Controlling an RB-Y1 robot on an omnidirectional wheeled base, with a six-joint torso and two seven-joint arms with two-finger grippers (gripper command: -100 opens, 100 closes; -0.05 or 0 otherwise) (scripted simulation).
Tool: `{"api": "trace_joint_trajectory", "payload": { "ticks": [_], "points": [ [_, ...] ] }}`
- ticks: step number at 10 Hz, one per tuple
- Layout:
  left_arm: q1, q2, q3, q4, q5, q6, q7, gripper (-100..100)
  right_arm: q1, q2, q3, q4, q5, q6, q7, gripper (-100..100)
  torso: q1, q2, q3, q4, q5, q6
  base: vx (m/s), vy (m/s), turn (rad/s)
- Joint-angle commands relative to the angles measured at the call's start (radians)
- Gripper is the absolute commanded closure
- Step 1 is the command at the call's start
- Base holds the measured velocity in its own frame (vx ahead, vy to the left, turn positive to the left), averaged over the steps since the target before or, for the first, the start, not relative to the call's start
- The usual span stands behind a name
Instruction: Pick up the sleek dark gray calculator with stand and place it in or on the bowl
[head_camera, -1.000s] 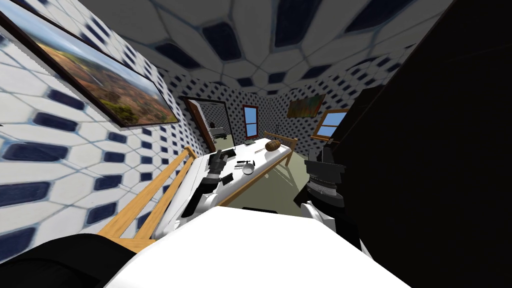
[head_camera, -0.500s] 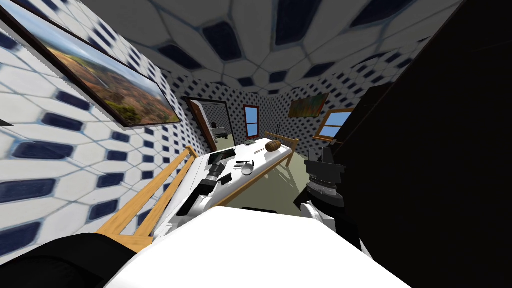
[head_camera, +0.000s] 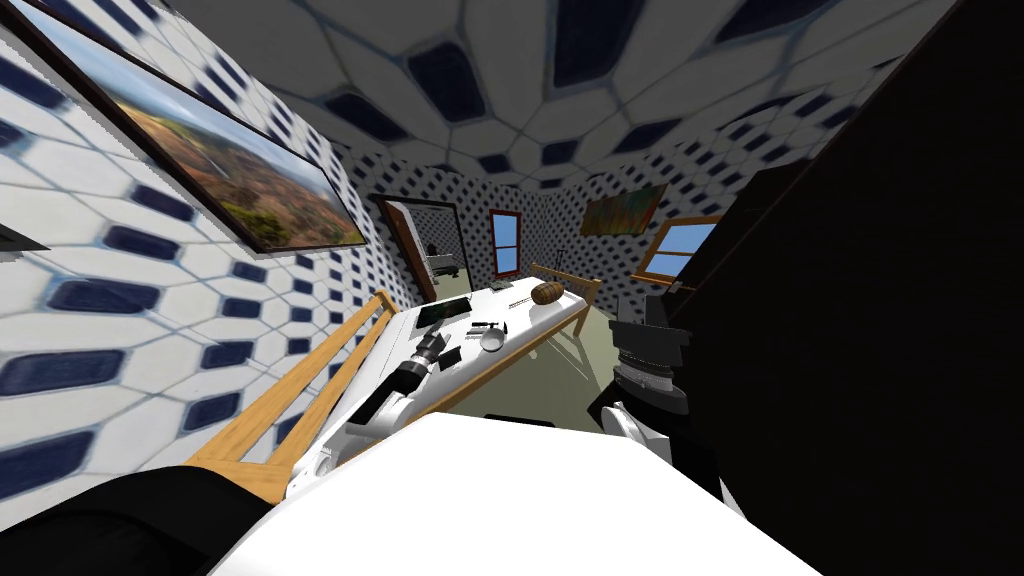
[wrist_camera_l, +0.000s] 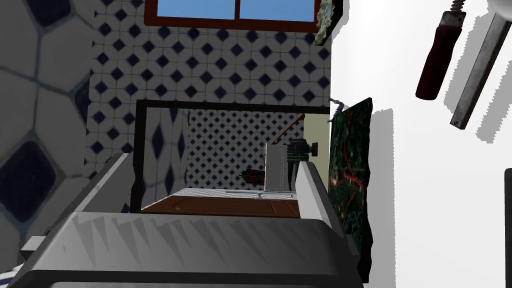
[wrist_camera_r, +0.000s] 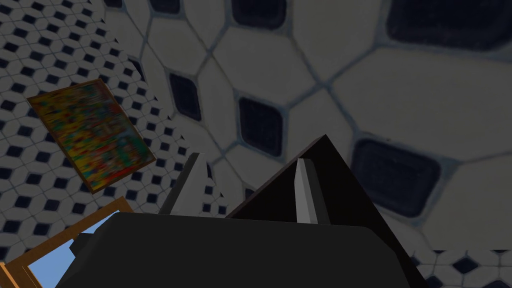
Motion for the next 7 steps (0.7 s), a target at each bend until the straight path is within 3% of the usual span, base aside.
{"api": "trace_joint_trajectory", "payload": {
  "ticks": [1,3,6,7],
  "points": [
    [0.008,0.035,0.011,0.022,0.028,0.042,0.018,-100,0.0,0.0,0.0,0.0,0.0,0.0,0.0,0,0.0,0.0,0.0,0.0,0.0,0.0,0.019,-0.045,0.037],
    [0.011,0.057,0.017,0.042,0.047,0.075,0.029,-100,0.0,0.0,0.0,0.0,0.0,0.0,0.0,0,0.0,0.0,0.0,0.0,0.0,0.0,0.033,-0.056,0.052],
    [0.012,0.113,0.037,0.102,0.103,0.171,0.057,-100,0.0,0.0,0.0,0.0,0.0,0.0,0.0,0,0.0,-0.001,-0.001,0.0,0.0,0.0,0.045,-0.067,0.062],
    [0.012,0.113,0.037,0.102,0.103,0.177,0.057,-100,0.0,0.0,0.0,0.0,0.0,0.0,0.0,0,-0.001,-0.002,-0.001,0.0,0.0,0.0,0.046,-0.063,0.028]
  ]
}}
